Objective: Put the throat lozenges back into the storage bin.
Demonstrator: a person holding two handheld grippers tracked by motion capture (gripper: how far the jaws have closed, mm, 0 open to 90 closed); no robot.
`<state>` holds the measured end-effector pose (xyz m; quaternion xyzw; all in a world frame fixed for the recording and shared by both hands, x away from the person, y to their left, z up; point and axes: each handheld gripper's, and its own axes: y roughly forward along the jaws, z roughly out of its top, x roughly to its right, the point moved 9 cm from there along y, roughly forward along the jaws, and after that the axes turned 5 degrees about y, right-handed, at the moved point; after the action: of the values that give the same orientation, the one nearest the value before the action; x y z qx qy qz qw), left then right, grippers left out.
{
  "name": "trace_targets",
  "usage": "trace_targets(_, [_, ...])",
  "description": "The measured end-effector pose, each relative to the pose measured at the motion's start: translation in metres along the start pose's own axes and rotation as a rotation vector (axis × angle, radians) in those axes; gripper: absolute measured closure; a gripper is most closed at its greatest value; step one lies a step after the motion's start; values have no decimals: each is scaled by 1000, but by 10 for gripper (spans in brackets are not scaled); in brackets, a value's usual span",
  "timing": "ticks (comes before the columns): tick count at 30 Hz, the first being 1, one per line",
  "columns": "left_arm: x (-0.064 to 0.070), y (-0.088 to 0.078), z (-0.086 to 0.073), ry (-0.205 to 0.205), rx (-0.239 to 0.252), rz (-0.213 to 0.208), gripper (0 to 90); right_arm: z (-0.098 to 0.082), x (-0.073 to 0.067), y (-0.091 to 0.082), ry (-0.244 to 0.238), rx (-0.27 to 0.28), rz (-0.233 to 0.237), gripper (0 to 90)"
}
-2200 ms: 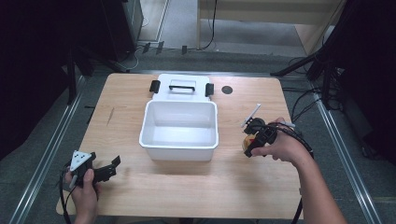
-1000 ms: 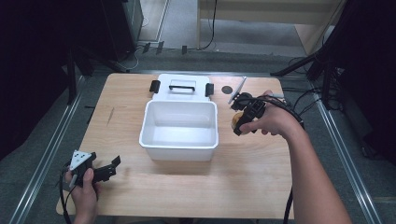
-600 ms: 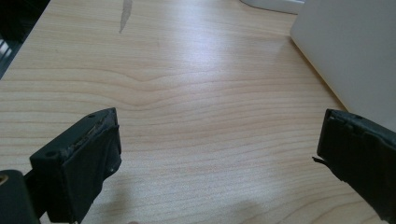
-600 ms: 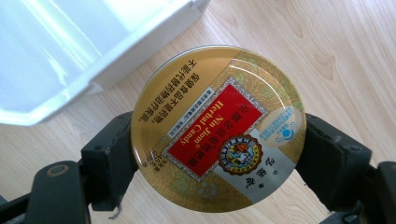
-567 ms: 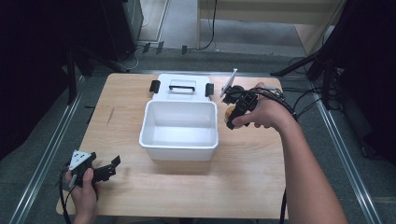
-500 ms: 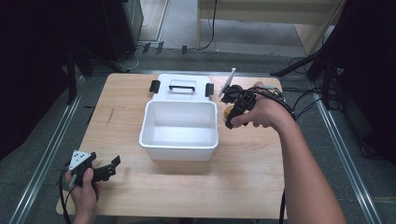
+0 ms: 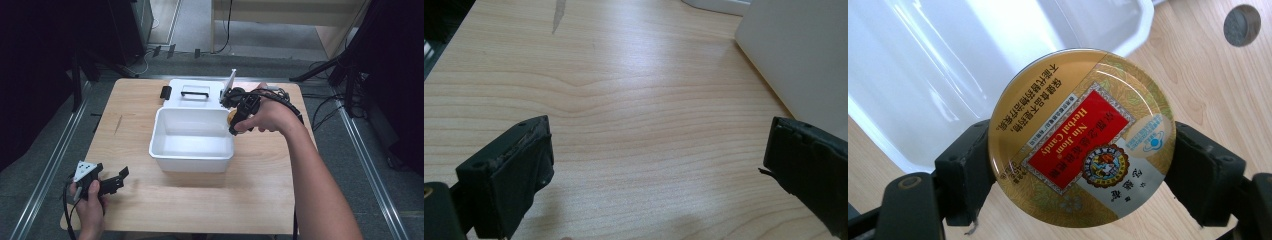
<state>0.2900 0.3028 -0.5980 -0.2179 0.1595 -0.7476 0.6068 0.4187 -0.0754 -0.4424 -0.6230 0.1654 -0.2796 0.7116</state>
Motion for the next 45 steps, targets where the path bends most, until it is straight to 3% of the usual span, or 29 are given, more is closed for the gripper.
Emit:
trace_targets(11, [0, 0, 0, -2, 2, -1, 1, 20, -16, 6, -77, 20, 4, 205])
trace_targets(15, [0, 0, 0, -2, 2, -2, 2, 25, -25, 12, -149, 21, 1, 205])
trace_targets(23, [0, 0, 0, -2, 1, -4, 2, 32, -40, 21, -204, 31, 42, 205])
trace_targets(32, [0, 0, 0, -6, 0, -9, 2, 29, -41, 42, -271, 34, 45, 205])
trace_targets(45, [0, 0, 0, -8, 1, -9, 1, 25, -45, 69, -307, 21, 45, 204])
